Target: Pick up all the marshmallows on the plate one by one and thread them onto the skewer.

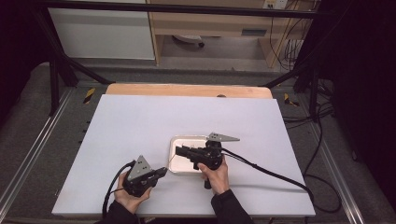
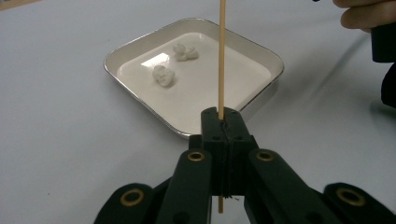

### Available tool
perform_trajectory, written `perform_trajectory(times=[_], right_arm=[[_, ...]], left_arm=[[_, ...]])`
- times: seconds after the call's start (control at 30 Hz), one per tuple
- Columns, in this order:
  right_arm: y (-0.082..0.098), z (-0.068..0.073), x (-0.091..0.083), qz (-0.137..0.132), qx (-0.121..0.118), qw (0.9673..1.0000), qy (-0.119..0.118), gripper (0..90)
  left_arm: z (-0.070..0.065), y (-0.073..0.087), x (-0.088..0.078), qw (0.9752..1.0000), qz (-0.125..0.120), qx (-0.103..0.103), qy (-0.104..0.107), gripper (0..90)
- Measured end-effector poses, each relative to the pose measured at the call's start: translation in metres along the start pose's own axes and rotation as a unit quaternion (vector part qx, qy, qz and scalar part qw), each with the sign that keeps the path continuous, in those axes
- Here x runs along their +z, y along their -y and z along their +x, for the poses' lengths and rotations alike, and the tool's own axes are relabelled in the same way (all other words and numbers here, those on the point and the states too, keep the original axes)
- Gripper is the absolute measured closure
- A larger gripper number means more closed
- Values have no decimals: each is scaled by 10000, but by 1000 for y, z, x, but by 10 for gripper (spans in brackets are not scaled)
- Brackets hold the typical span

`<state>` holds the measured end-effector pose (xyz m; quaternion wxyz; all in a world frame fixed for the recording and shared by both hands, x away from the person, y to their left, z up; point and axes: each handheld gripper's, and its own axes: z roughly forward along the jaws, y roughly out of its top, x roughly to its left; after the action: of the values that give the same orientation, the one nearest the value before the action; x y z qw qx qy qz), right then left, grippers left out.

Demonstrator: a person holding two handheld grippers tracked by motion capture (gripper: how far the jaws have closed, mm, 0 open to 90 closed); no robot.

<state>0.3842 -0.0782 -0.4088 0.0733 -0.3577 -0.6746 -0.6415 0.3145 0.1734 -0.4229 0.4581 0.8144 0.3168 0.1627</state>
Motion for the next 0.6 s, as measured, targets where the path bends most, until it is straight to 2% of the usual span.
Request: perform_trajectory(times=[0.3, 0.37, 0.43, 0.47, 0.5, 0.57, 0.6], right_arm=[[0, 0, 0, 41, 22, 10000, -39, 822], [2, 0, 1, 142, 34, 9999, -88, 820], [11, 0, 9, 416, 87, 9987, -282, 818], [16, 2, 14, 471, 65, 9985, -287, 817], [18, 3, 15, 447, -21, 9988, -192, 814], [17, 0, 16, 534, -10, 9984, -191, 811], [17, 0, 16, 485, 20, 9986, -215, 810]], left_arm=[[1, -2, 1, 10000, -28, -36, 23, 894], [0, -5, 0, 9998, -159, -66, 75, 894], [-3, -10, 1, 9999, -132, 38, -33, 894], [-2, -8, 3, 9999, -95, 13, -35, 894], [1, -5, 4, 9998, -111, -124, 76, 894], [1, -7, 3, 9999, -121, -89, 20, 894], [2, -8, 3, 9998, -146, -111, 23, 893]])
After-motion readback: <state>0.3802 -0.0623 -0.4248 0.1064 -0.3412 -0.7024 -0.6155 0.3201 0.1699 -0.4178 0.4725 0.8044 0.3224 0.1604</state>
